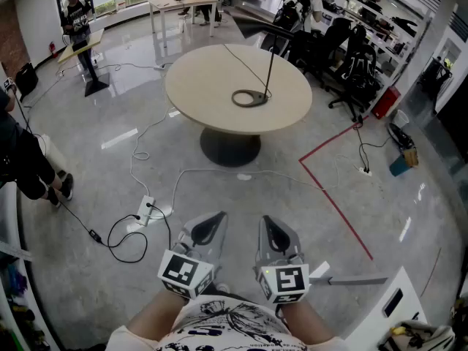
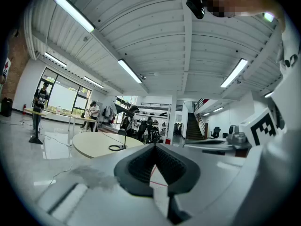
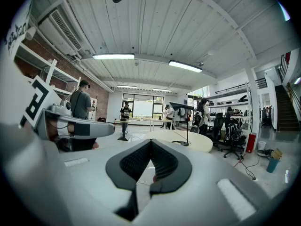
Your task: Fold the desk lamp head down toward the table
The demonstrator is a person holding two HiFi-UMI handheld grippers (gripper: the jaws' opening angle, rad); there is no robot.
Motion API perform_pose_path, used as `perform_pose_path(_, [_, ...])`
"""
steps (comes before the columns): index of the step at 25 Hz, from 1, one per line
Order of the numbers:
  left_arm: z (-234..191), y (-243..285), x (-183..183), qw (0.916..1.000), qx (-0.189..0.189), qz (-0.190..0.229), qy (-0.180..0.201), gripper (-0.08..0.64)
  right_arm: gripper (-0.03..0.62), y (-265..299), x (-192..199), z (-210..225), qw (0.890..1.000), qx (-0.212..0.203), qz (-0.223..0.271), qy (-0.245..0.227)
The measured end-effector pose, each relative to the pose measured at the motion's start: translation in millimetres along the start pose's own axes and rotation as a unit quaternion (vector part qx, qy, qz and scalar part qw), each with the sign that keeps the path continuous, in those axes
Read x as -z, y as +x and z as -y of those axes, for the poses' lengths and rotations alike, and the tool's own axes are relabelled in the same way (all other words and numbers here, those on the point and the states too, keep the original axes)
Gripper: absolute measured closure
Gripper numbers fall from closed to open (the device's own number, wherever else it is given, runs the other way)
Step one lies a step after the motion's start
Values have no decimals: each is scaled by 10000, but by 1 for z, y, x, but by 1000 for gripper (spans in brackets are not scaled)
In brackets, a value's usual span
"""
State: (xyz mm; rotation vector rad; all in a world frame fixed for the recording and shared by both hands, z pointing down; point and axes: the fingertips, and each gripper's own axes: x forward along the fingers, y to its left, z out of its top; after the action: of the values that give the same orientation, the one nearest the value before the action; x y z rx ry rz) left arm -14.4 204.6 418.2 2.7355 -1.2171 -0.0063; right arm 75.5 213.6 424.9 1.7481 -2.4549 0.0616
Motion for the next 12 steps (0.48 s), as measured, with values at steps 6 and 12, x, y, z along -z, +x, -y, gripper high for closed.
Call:
perform_pose_path(6, [4, -2, 4, 10000, -12, -63, -43, 557, 584, -4, 4, 0, 10000, -11, -54, -7])
perform_pose_path(12, [9, 2, 15, 9998, 54, -172, -85, 557, 584, -5, 10, 12, 9999, 138, -61, 82])
